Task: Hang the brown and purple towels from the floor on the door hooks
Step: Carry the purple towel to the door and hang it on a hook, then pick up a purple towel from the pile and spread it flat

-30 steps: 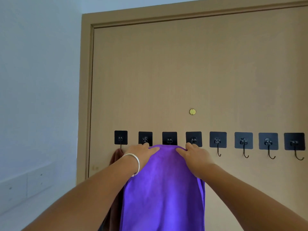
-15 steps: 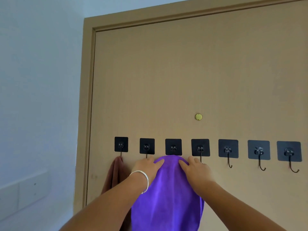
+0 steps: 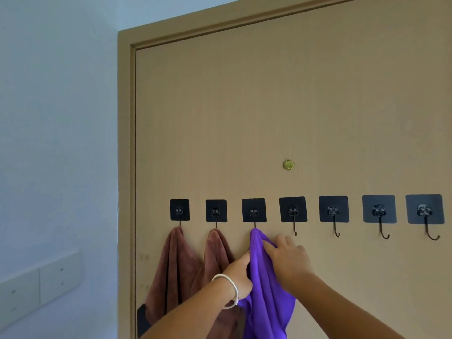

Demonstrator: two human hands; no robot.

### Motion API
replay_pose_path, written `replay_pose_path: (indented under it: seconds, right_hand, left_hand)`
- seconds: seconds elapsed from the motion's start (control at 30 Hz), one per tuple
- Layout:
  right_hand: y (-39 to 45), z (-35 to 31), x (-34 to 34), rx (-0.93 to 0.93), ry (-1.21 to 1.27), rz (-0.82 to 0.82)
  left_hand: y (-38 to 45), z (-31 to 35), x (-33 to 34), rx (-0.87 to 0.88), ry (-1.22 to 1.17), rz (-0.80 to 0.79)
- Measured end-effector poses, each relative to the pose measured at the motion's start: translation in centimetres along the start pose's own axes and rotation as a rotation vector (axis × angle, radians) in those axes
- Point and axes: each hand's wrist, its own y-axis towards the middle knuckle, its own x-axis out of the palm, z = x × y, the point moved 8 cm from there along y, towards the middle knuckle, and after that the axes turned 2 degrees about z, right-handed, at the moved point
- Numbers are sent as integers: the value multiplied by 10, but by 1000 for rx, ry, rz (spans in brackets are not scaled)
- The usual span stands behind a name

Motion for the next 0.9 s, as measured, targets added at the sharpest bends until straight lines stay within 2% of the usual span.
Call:
replay_pose_path:
  seconds: [0.03,0.17,0.4,0.5,0.6,0.73,0.9]
  right_hand:
    - [-1,1,1,6,-6,-1]
    - [-7,2,6,22,-4,-53]
    - [-23,-9,11,-71,-22,-209]
    - [-29,0,-4,-61,-27,-170]
    - [-36,15,-22,-34,-24,-100]
    - [-51,40,-40,20,-41,-47]
    - [-77,85,-62,117,-141,-61]
  left_hand:
    - [-2,-2,2,-1,51,1]
    - [-11,-5,0,2,531,21]
    - [-24,16,-26,5,878,33]
    - [-25,26,-49,17,916,128]
    - [-22,40,-68,77,839,248]
    - [-17,62,-76,272,751,381]
    - [-20,91,-57,523,808,396]
